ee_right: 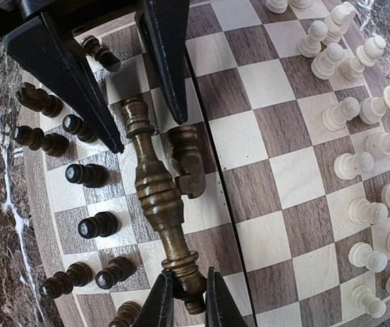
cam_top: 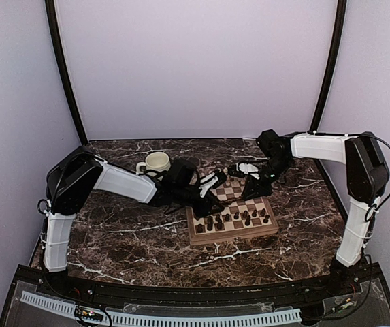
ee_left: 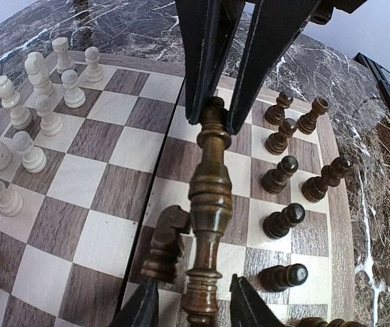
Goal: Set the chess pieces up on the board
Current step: Adjust the chess pile on the chessboard, then pick up the queen from the chessboard, then pass from the right arm to the left, then pass from the left arm to the right
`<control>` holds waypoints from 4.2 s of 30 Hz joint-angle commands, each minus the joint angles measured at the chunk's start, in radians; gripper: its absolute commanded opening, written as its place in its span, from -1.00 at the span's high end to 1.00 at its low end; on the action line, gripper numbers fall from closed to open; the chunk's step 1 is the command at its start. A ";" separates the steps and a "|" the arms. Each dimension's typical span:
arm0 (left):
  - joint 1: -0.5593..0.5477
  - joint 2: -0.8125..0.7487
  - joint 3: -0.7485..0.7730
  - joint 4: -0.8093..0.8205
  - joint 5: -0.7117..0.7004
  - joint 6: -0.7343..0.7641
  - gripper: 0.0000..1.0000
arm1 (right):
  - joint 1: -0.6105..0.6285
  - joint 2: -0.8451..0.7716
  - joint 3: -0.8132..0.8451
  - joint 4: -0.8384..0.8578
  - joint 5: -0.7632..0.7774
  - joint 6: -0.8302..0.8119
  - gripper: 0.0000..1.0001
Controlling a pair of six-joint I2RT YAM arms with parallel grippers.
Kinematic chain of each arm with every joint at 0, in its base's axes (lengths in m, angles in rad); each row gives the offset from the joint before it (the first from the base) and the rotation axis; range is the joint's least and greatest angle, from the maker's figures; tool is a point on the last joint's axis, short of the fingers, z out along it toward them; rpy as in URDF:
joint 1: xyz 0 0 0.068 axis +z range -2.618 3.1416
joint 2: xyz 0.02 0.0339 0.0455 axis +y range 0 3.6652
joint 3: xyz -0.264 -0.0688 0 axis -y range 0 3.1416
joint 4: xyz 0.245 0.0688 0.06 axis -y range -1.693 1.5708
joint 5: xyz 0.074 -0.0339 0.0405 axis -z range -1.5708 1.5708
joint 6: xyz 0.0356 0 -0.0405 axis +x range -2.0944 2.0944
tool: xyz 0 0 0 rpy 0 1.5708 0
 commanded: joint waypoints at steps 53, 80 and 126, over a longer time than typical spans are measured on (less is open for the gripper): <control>0.004 -0.213 -0.042 0.101 0.172 -0.283 -0.06 | 0.075 -0.200 0.062 -0.039 0.139 0.045 0.81; 0.016 -0.132 0.010 0.110 0.215 -0.390 -0.08 | 0.199 -0.263 0.084 -0.049 0.173 0.054 0.79; 0.013 -0.222 -0.170 0.591 0.208 -0.441 0.69 | -0.064 -0.231 0.018 0.128 -0.579 0.725 -0.18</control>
